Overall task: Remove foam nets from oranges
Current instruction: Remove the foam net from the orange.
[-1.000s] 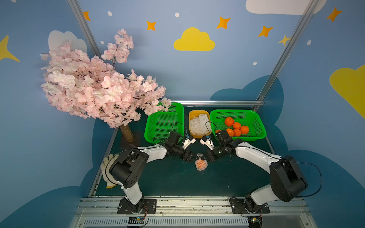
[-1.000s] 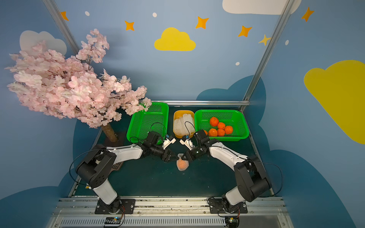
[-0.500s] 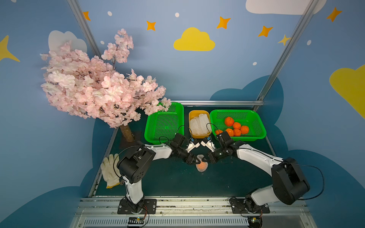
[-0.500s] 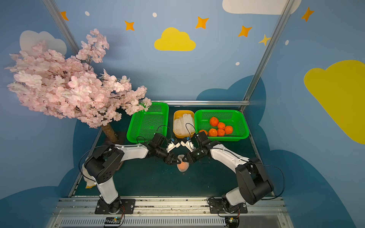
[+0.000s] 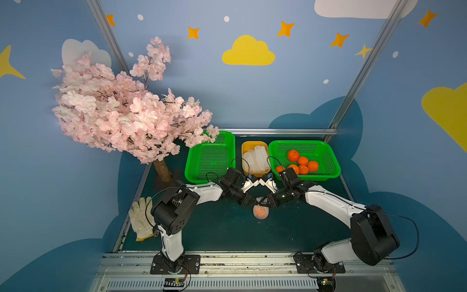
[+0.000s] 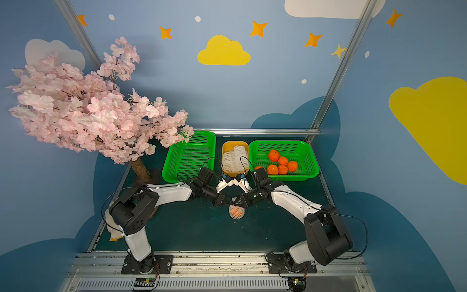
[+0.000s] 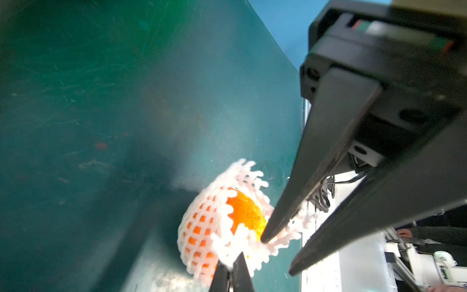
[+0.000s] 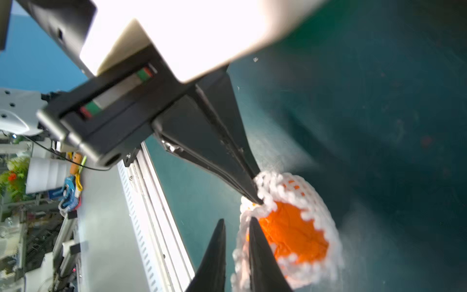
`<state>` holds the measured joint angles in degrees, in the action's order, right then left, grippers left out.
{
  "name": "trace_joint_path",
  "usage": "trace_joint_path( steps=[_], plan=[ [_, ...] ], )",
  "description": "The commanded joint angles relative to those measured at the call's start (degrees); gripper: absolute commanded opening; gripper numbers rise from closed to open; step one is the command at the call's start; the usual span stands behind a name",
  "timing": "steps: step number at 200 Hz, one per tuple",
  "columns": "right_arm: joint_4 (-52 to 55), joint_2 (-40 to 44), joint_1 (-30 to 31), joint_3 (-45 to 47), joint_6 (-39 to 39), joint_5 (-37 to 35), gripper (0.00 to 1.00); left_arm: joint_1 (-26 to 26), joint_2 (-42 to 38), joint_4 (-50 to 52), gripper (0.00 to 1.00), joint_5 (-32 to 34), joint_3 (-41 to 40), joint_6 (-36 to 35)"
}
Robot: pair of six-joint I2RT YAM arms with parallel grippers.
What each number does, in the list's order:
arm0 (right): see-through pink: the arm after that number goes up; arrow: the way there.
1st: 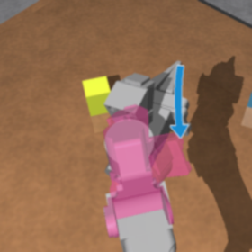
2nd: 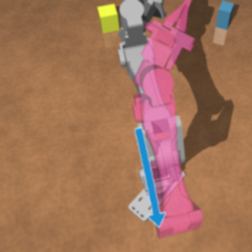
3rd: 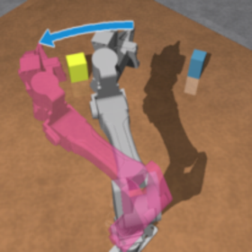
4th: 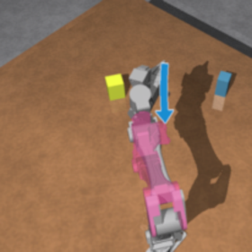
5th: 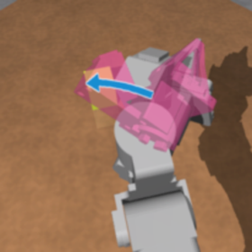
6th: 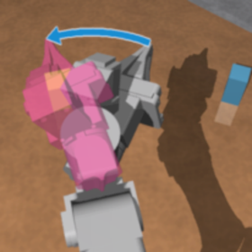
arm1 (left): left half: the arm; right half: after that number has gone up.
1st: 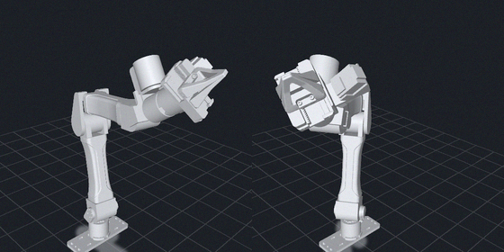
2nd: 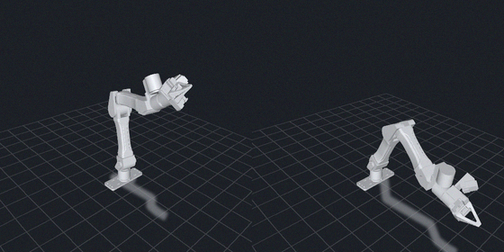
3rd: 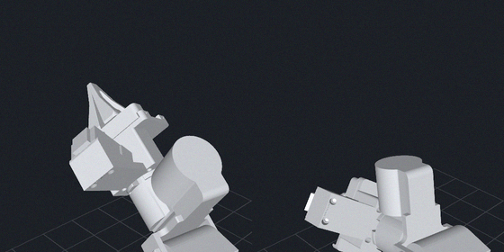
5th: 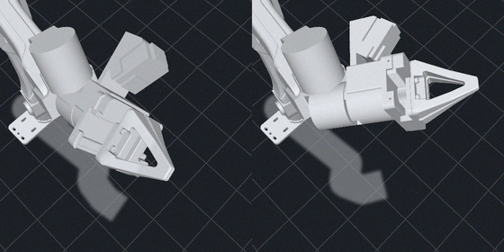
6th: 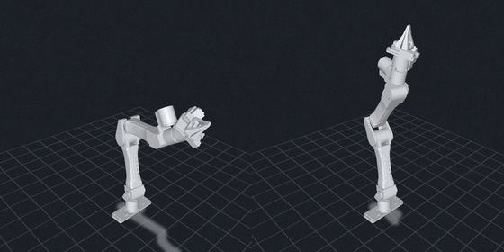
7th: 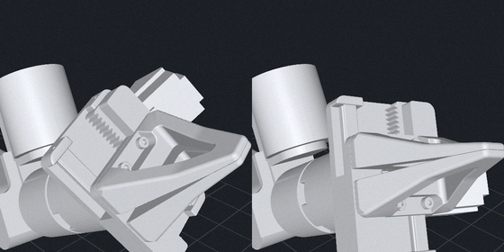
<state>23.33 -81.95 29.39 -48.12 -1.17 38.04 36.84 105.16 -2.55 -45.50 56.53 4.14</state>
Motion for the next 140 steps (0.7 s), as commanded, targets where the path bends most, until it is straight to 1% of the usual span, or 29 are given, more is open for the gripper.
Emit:
trace_joint_path(
  steps=[1, 32, 38, 69, 81, 122, 135, 140],
  plan=[
    [0.08, 2.68, -1.68, 0.70, -2.92, -1.64, 0.25, 0.27, -0.88, -1.32, 0.03, -2.24, 0.81, 1.97],
    [1.98, 5.16, -4.10, 0.23, -7.03, -2.85, 0.36, 0.32, -1.74, -3.08, 0.03, -2.32, 1.28, 5.44],
    [2.88, 5.56, -4.25, -0.14, -7.89, -3.59, 0.40, 0.24, -1.87, -2.93, 0.03, -2.25, 1.60, 5.88],
    [5.57, 7.22, -5.04, -0.75, -11.30, -3.15, 0.53, 0.18, -2.03, -2.30, 0.03, -2.49, 3.12, 7.29],
    [6.21, 7.87, -5.06, -0.75, -11.49, -2.85, 0.54, 0.08, -1.60, -2.03, 0.03, -2.62, 3.79, 8.22],
    [8.81, 11.02, -6.71, -0.99, -11.95, -7.74, 0.55, -1.73, -0.13, -2.18, 0.03, -3.77, 6.56, 12.97],
    [8.46, 12.26, -7.89, -1.56, -12.99, -7.45, 0.56, -2.86, 0.78, -1.34, 0.03, -4.68, 8.01, 15.43],
    [8.21, 12.87, -8.32, -1.97, -13.48, -6.98, 0.58, -3.40, 1.11, -1.16, 0.03, -5.12, 8.62, 16.46]
  ],
)
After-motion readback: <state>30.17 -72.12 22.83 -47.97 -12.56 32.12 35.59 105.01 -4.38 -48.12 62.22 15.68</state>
